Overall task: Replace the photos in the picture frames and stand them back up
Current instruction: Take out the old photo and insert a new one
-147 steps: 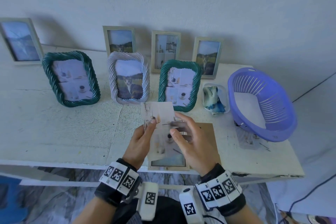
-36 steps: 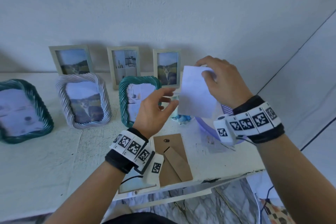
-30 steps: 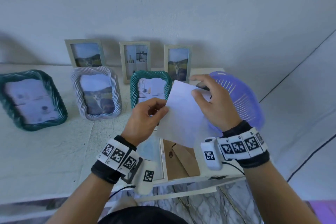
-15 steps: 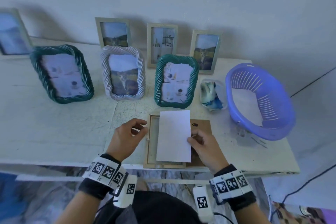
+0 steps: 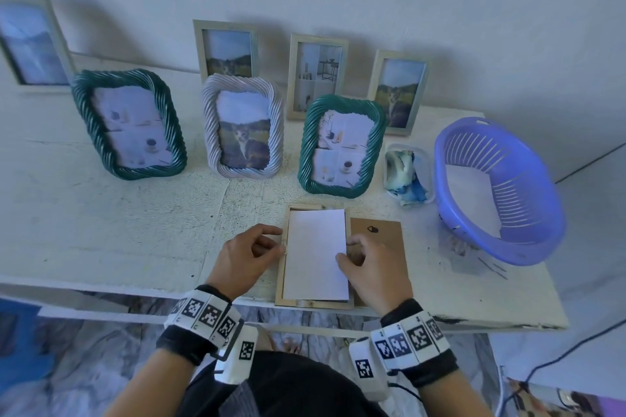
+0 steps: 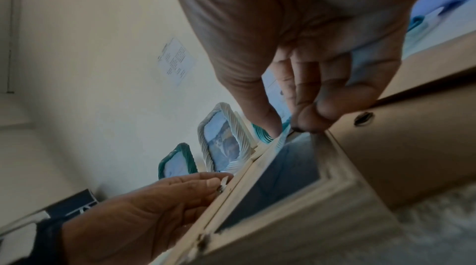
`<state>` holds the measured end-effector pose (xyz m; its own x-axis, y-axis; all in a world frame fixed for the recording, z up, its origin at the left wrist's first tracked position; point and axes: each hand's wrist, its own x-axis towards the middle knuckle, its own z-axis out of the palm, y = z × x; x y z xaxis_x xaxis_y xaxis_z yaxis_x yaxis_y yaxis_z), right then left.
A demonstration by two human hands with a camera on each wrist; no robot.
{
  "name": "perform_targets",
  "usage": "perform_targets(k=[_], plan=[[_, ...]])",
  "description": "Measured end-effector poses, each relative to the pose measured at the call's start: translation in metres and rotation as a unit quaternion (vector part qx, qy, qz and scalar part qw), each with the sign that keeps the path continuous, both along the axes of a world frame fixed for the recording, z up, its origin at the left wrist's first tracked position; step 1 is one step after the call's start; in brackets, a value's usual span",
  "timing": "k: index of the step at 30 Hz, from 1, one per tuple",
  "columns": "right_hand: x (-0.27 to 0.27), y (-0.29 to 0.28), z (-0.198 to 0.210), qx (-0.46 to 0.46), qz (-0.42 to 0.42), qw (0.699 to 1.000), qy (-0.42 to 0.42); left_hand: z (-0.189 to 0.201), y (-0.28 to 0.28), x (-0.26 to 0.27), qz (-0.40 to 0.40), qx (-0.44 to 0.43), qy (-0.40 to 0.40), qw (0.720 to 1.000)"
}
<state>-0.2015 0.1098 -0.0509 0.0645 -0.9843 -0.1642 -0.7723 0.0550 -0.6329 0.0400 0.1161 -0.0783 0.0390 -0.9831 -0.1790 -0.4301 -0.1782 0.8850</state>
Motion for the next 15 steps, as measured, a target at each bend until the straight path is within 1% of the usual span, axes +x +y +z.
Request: perform_targets(k=[5,10,12,13,15], plan=[[0.007,-0.001,0.004,-0.014,0.009,0.997,0.079,-0.002,0.0,0.001,-0.001,-0.001,0.007,1.0],[0.005,0.002,0.006,-0.032,0.035,0.995,0.09,-0.004,0.001,0.001,0.004,-0.009,0.003,1.0],[0.0,0.003,0.01,-0.047,0.031,0.994,0.092,-0.004,0.002,0.002,0.0,-0.011,0.001,1.0],[-0.004,0.003,0.012,-0.053,0.025,0.992,0.109,-0.004,0.002,0.002,-0.002,-0.011,0.002,1.0],[-0.014,0.005,0.013,-0.066,0.005,0.982,0.176,-0.004,0.003,0.003,-0.005,-0.012,0.005,1.0]])
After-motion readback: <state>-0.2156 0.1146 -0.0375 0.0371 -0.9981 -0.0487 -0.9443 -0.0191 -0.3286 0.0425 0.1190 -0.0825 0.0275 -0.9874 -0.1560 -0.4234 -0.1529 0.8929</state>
